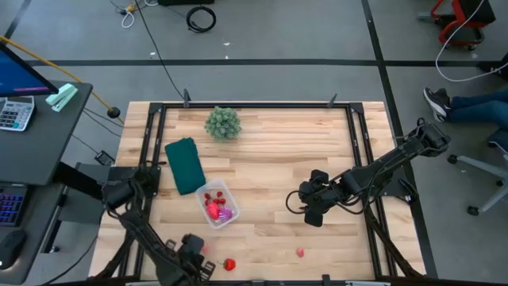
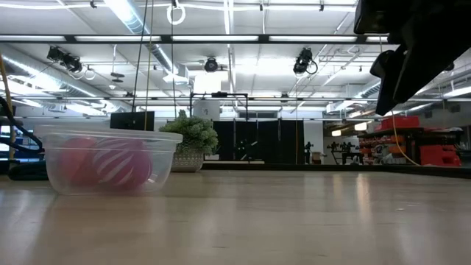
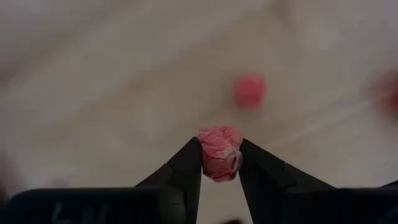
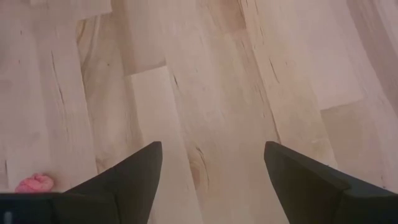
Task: Pick and placing Produce into tupperware
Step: Put the bottom left pink peach into the transparent bin
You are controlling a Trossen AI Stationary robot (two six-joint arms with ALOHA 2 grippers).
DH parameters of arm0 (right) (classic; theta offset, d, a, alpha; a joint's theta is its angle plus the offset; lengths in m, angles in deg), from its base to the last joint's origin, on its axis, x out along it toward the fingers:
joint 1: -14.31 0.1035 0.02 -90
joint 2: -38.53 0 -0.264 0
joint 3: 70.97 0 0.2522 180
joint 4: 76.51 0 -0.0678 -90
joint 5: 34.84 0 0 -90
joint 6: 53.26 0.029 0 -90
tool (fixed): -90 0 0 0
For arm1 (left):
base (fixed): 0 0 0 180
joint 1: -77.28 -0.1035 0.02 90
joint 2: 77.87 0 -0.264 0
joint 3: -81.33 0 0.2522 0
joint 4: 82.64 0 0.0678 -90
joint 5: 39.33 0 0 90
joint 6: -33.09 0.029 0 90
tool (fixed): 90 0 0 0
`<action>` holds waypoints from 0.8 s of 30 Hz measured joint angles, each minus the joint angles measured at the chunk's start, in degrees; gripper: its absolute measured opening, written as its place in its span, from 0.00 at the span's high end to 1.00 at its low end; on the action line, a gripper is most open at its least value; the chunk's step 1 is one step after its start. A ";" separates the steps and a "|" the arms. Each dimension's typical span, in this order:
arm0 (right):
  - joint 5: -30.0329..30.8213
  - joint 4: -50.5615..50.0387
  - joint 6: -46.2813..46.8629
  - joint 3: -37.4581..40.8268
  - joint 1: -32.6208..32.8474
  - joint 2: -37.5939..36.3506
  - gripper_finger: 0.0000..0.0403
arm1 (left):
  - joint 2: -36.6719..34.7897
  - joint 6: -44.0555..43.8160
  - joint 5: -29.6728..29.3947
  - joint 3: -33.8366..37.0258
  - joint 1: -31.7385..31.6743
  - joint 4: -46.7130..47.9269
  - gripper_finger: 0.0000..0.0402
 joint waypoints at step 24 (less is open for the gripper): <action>0.10 1.07 1.18 0.00 0.62 0.00 0.27 | -9.00 52.87 -7.11 0.02 -28.54 1.06 0.73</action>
